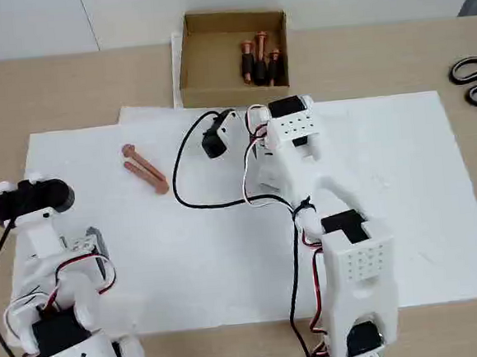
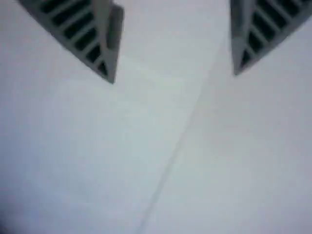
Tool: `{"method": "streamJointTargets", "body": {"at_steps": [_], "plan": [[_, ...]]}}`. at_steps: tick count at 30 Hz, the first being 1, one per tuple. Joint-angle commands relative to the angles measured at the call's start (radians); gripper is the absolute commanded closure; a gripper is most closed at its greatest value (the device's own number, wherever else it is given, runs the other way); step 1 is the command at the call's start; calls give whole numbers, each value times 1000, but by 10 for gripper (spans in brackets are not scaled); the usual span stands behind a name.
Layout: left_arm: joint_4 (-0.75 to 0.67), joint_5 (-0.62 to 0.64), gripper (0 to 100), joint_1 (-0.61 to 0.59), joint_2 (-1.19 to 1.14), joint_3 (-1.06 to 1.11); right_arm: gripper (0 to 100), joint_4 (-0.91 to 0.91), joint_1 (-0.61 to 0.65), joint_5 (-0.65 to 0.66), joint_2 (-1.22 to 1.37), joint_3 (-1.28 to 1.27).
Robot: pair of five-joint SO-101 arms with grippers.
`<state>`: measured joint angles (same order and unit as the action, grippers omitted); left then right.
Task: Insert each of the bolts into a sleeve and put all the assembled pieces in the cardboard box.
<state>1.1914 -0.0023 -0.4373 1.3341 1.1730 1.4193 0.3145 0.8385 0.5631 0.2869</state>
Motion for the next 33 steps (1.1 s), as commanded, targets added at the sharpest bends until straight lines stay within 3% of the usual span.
{"method": "streamJointTargets", "body": {"at_steps": [1, 8, 16, 24, 33], "plan": [[-2, -8, 849, -5, 5, -4, 996, 1, 58, -28, -2, -2], [-2, -8, 849, -2, 5, -4, 995, 13, 47, -28, -5, 6], [-5, -8, 849, -2, 5, -4, 995, 211, 45, -40, -140, 155], [-3, -8, 849, -2, 5, -5, 995, 257, 8, -236, -245, 158], [-2, -8, 849, -2, 5, -5, 993, 251, -160, -557, -246, -35]]}}
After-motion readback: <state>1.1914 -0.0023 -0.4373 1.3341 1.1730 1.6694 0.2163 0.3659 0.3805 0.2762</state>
